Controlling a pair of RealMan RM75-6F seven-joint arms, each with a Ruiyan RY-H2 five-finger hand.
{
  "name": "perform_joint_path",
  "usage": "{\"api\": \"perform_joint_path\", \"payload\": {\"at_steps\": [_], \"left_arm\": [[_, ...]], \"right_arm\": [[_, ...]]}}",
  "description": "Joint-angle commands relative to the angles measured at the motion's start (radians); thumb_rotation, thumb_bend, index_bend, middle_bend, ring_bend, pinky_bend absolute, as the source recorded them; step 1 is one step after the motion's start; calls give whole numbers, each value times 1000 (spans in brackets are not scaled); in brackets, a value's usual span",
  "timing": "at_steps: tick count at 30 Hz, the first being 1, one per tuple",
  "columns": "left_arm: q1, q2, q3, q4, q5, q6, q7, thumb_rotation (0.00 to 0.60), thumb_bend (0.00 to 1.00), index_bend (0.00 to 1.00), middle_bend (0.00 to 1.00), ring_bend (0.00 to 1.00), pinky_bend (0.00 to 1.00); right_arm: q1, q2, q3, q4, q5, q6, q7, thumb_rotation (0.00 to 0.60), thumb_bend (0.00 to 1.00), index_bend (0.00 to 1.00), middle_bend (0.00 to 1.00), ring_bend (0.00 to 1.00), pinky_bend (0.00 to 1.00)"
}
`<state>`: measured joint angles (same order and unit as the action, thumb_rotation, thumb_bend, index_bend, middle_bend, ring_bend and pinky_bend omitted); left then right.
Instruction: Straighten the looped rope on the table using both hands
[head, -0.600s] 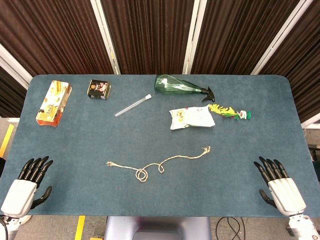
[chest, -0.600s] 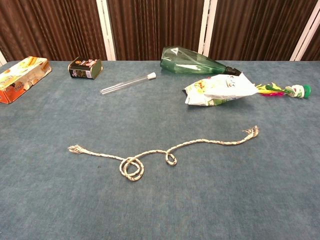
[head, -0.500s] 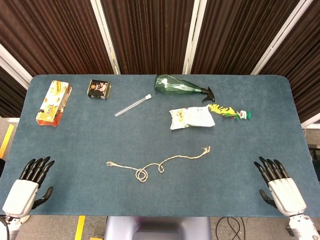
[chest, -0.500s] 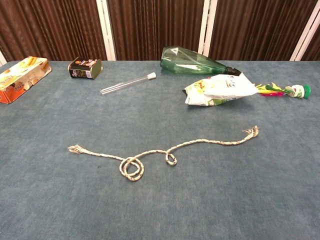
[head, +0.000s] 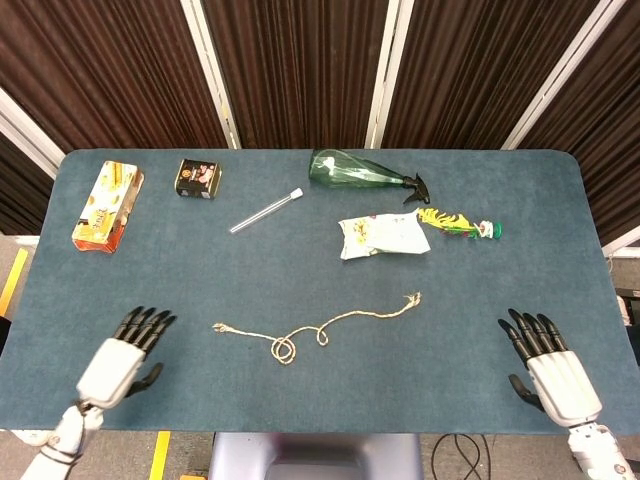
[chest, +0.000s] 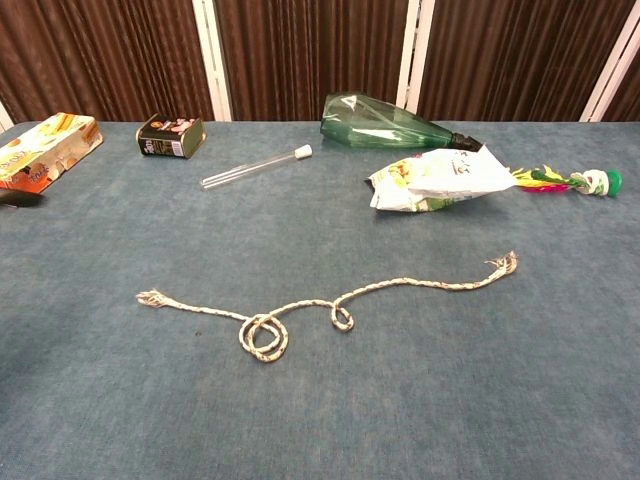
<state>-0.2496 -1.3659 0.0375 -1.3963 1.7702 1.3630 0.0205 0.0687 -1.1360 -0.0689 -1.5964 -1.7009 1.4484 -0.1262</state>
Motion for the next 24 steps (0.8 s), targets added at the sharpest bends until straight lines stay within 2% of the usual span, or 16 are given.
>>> {"api": "perform_joint_path", "payload": {"at_steps": [1, 7, 14, 24], "left_arm": [[-75, -65, -19, 28, -1, -97, 27, 600, 420, 7, 33, 0, 61], [-146, -162, -38, 62, -35, -187, 24, 600, 420, 100, 32, 0, 60], [-195, -287, -52, 161, -43, -201, 35, 600, 419, 256, 58, 0, 60], [-239, -388, -85, 281, -122, -243, 45, 600, 420, 346, 84, 0, 60]], "right_arm": [[14, -12, 5, -16, 1, -23, -32, 600, 408, 0, 0, 0, 0], [31, -38, 15, -24, 28, -65, -80, 600, 408, 0, 0, 0, 0], [43, -56, 21, -17, 57, -95, -106, 600, 408, 0, 0, 0, 0], [55, -65, 25, -3, 86, -119, -114, 600, 408, 0, 0, 0, 0]]}}
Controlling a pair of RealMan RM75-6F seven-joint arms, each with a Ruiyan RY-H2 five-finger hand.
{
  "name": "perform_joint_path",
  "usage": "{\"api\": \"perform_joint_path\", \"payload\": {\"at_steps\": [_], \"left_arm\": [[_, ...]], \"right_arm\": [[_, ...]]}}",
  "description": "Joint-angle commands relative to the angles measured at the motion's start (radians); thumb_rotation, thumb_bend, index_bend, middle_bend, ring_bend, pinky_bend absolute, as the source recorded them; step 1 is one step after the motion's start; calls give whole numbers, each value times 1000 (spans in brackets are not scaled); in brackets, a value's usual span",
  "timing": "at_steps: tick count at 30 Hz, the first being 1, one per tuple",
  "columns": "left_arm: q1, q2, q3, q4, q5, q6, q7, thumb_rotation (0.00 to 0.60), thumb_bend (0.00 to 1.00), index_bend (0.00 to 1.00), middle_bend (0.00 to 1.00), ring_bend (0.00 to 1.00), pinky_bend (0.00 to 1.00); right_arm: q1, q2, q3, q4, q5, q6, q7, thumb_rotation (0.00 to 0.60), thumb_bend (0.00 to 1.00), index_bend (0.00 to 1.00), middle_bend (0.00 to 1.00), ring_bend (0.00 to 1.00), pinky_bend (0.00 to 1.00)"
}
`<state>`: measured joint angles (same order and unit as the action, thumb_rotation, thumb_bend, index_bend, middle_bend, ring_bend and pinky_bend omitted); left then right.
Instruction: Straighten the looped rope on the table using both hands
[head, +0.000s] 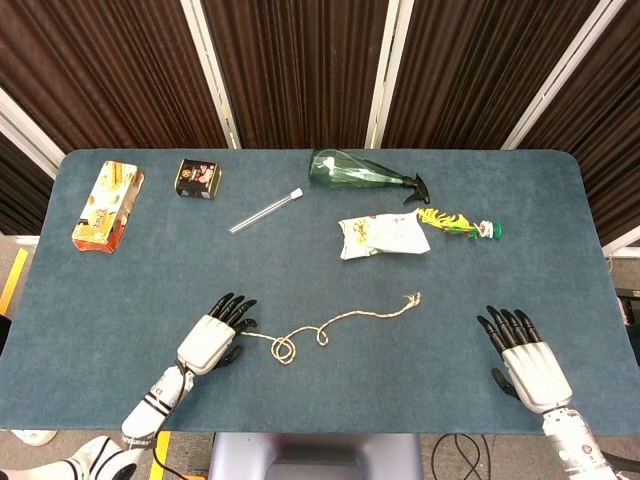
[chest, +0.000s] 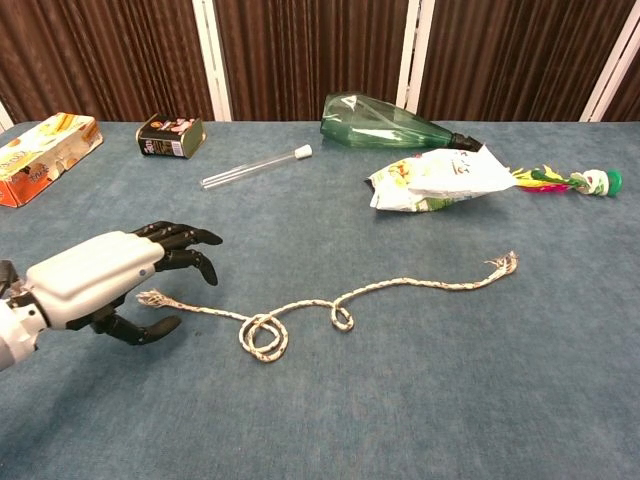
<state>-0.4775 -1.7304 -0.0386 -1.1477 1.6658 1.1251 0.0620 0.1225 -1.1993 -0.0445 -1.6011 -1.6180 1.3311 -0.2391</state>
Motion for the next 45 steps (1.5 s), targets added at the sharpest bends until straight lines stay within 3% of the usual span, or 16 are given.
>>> {"api": "perform_joint_path", "payload": {"at_steps": [1, 7, 15, 33, 40, 42, 45], "left_arm": [[-13, -29, -9, 44, -21, -6, 4, 600, 420, 354, 85, 0, 60], [-21, -46, -10, 102, -48, -6, 1, 600, 420, 441, 98, 0, 60], [-26, -50, 6, 140, -66, -7, 8, 600, 418, 480, 100, 0, 60], [-37, -48, 16, 153, -100, -6, 4, 600, 421, 573, 108, 0, 63], [-36, -26, 31, 132, -84, 21, -1, 600, 420, 580, 114, 0, 70], [-33, -18, 38, 124, -75, 34, 0, 600, 420, 583, 113, 0, 70], [-27, -6, 46, 110, -66, 53, 4, 600, 420, 586, 113, 0, 70]], "right_arm": [[2, -2, 2, 3, 5, -2, -1, 600, 408, 0, 0, 0, 0], [3, -5, 4, 4, 16, -2, -12, 600, 407, 0, 0, 0, 0], [5, -9, 4, 1, 25, -1, -26, 600, 408, 0, 0, 0, 0], [10, -15, -2, -6, 27, -5, -51, 600, 408, 0, 0, 0, 0], [68, -31, 7, 14, -8, -62, -65, 600, 405, 0, 0, 0, 0], [90, -43, 22, 26, -6, -81, -78, 600, 405, 19, 0, 0, 0], [141, -70, 52, 49, 1, -129, -93, 600, 404, 134, 0, 0, 0]]}}
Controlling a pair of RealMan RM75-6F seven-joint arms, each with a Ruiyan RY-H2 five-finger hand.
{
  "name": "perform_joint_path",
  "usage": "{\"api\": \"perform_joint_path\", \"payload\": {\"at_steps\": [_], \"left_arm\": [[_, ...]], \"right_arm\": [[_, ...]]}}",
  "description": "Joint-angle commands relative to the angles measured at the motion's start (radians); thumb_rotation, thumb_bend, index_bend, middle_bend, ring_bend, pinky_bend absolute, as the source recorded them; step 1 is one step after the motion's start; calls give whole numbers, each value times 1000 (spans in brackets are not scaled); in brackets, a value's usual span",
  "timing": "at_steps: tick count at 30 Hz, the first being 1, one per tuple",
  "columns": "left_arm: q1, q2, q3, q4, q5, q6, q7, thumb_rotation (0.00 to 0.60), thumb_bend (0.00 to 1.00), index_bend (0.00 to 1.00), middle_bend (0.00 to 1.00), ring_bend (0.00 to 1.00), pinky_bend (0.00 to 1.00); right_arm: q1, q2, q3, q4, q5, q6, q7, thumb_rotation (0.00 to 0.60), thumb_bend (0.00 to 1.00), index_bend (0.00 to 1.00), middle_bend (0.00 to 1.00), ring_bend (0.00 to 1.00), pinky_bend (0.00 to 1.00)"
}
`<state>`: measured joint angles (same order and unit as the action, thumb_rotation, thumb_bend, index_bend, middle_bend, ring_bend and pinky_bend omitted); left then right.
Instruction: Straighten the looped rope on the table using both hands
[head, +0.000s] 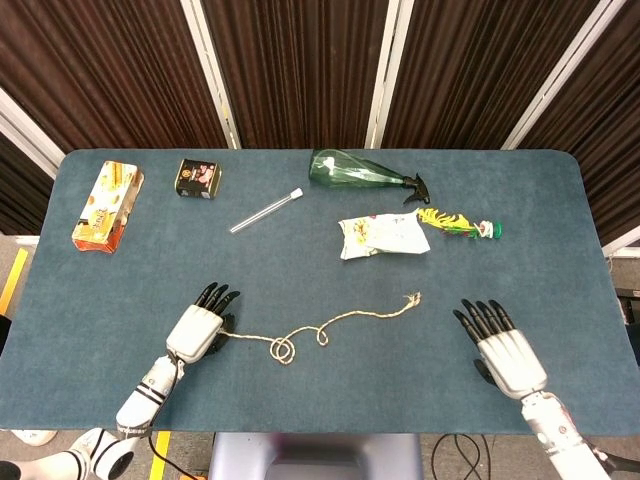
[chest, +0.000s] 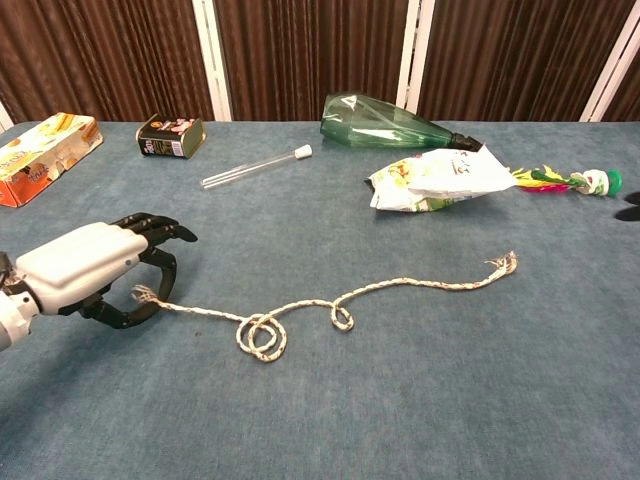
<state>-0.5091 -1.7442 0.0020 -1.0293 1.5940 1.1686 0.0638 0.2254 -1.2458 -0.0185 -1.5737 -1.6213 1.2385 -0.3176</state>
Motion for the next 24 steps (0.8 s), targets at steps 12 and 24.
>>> {"api": "perform_joint_path", "payload": {"at_steps": [12, 24], "left_arm": [[19, 53, 14, -47, 3, 35, 9, 600, 419, 576, 112, 0, 70], [23, 74, 12, -56, -5, 41, 4, 600, 418, 587, 111, 0, 70]], "right_arm": [[251, -211, 123, 229, 67, -245, -67, 600, 410, 424, 0, 0, 0], [309, -329, 131, 379, 132, -279, -48, 600, 410, 518, 0, 0, 0]]}}
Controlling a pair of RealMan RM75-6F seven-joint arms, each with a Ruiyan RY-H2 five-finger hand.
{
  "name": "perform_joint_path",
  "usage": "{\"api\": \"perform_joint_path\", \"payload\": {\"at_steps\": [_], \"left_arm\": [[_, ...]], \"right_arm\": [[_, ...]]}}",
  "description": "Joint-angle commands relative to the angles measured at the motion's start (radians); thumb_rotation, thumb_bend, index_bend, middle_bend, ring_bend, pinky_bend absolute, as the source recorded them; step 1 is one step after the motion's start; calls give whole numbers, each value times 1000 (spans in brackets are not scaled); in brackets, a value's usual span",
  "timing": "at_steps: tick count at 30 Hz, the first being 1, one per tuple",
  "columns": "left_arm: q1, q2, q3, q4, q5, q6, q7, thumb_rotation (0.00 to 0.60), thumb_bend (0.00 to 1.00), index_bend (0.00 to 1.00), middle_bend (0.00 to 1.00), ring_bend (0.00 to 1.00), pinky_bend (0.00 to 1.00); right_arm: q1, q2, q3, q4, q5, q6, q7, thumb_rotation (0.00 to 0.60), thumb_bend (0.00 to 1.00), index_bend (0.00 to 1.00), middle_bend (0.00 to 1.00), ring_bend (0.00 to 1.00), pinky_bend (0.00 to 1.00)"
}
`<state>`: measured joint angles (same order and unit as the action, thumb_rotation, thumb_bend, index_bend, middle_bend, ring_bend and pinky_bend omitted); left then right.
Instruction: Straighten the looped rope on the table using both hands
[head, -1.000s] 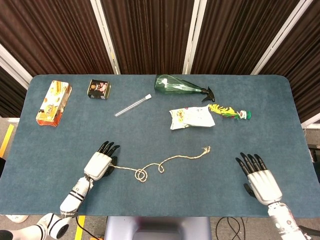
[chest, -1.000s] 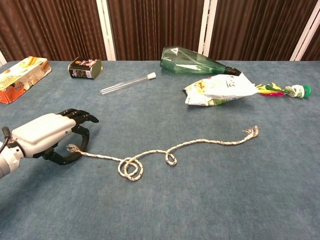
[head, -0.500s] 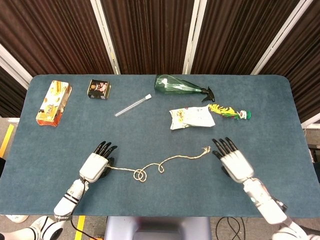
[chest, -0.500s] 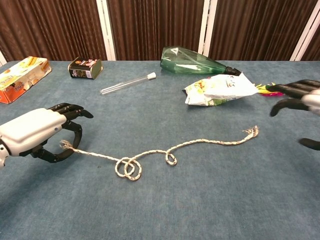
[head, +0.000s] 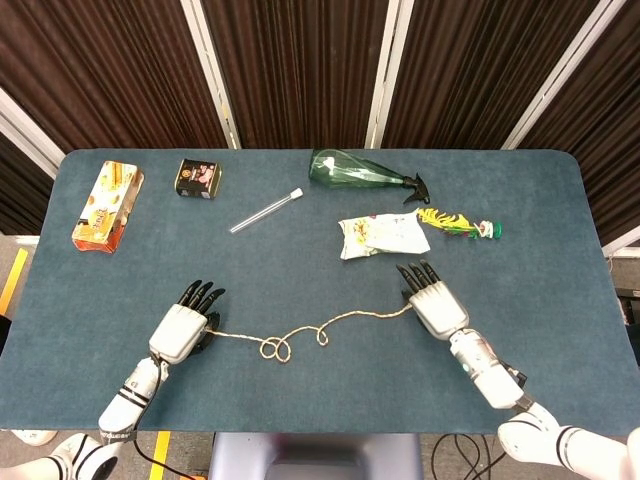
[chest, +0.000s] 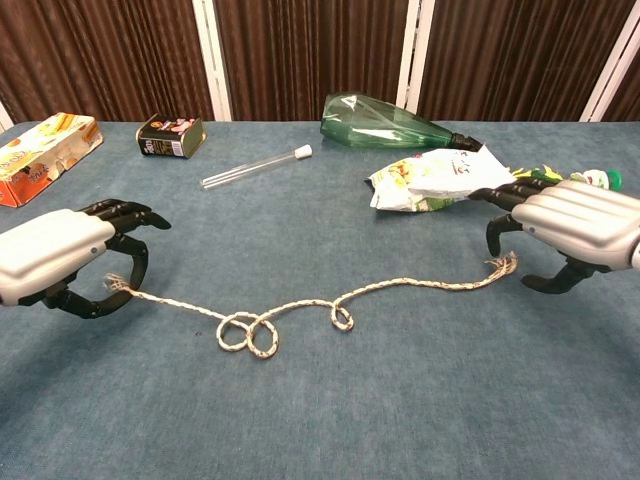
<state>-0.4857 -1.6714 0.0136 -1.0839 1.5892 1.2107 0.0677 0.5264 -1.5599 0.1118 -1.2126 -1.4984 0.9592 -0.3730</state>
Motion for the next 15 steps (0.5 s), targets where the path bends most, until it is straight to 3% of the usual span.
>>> {"api": "perform_joint_path", "payload": {"at_steps": [1, 15], "left_arm": [[-1, 1, 1, -2, 1, -1, 1, 600, 418, 588, 111, 0, 70], [-3, 0, -1, 3, -5, -5, -2, 600, 419, 588, 110, 0, 70]], "right_arm": [[10, -21, 1, 26, 12, 3, 10, 600, 410, 525, 0, 0, 0], [41, -95, 5, 127, 69, -8, 35, 600, 410, 568, 0, 0, 0]]}}
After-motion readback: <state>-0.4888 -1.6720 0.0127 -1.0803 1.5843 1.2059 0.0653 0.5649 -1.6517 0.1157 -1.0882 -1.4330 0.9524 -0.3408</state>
